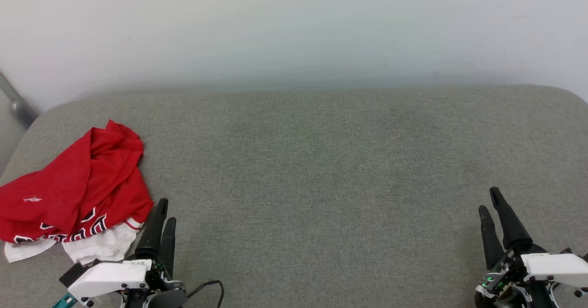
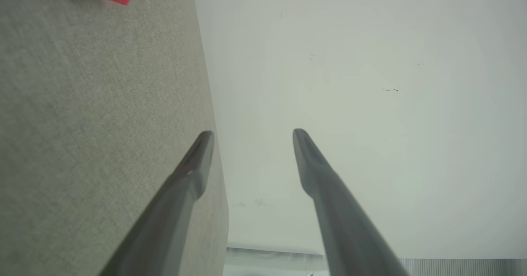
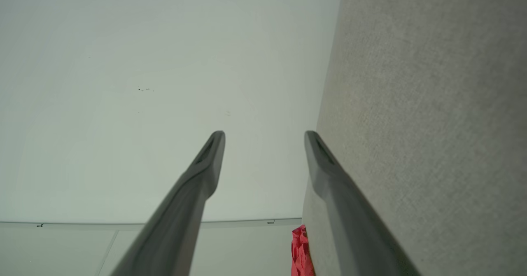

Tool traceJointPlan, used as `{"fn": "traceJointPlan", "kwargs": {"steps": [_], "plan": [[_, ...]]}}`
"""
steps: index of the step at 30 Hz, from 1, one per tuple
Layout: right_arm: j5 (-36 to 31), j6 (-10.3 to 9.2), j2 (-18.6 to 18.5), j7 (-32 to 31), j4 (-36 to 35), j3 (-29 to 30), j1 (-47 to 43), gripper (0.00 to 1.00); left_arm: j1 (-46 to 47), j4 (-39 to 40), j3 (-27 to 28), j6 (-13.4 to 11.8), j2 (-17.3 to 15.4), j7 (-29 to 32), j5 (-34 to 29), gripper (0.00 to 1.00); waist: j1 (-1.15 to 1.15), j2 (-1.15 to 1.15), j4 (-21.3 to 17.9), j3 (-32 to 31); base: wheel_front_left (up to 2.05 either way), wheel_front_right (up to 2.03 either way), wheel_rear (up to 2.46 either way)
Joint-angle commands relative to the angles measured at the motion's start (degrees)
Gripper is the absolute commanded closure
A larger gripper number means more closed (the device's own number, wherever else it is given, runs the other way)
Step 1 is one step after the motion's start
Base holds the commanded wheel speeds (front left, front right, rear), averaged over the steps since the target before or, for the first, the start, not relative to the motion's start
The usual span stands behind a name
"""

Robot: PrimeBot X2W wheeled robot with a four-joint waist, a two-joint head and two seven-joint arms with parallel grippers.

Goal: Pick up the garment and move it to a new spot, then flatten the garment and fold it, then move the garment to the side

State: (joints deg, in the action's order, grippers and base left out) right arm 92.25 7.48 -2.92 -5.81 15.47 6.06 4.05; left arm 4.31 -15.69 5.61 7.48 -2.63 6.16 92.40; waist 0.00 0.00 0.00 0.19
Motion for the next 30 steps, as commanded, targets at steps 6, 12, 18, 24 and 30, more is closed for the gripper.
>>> {"fn": "traceJointPlan", "kwargs": {"steps": [6, 12, 18, 24, 30], "plan": [[-1.38, 0.01, -0.04, 2.14, -2.54, -1.69, 1.08, 0.0, 1.62, 2.08, -2.5, 0.01, -0.14, -2.13, -0.1, 0.0, 0.0, 0.0, 0.06, 0.03, 0.0, 0.0, 0.0], [-4.77, 0.01, -0.05, 3.76, -4.04, -2.74, 1.13, 0.0, 1.98, 3.3, -4.77, 0.01, -0.5, -3.94, -2.24, 0.0, 0.0, 0.0, 0.2, 0.07, 0.0, 0.0, 0.0], [-10.79, 0.01, -0.08, 5.26, -5.81, -3.82, 1.26, 0.0, 2.34, 4.76, -6.39, 0.01, -0.94, -5.52, -7.65, 0.0, 0.0, 0.0, 0.39, 0.17, 0.0, 0.0, 0.0], [-19.57, 0.01, -0.48, 6.67, -7.28, -5.05, 1.42, 0.0, 2.28, 5.51, -7.48, 0.01, -0.92, -6.94, -14.93, 0.0, 0.0, 0.0, 0.58, 0.23, 0.0, 0.0, 0.0], [-32.64, 0.01, -0.99, 8.42, -7.27, -6.63, 1.56, 0.0, 2.15, 6.17, -7.71, 0.01, -0.55, -8.68, -24.84, 0.0, 0.0, 0.0, 0.75, 0.29, 0.0, 0.0, 0.0]]}}
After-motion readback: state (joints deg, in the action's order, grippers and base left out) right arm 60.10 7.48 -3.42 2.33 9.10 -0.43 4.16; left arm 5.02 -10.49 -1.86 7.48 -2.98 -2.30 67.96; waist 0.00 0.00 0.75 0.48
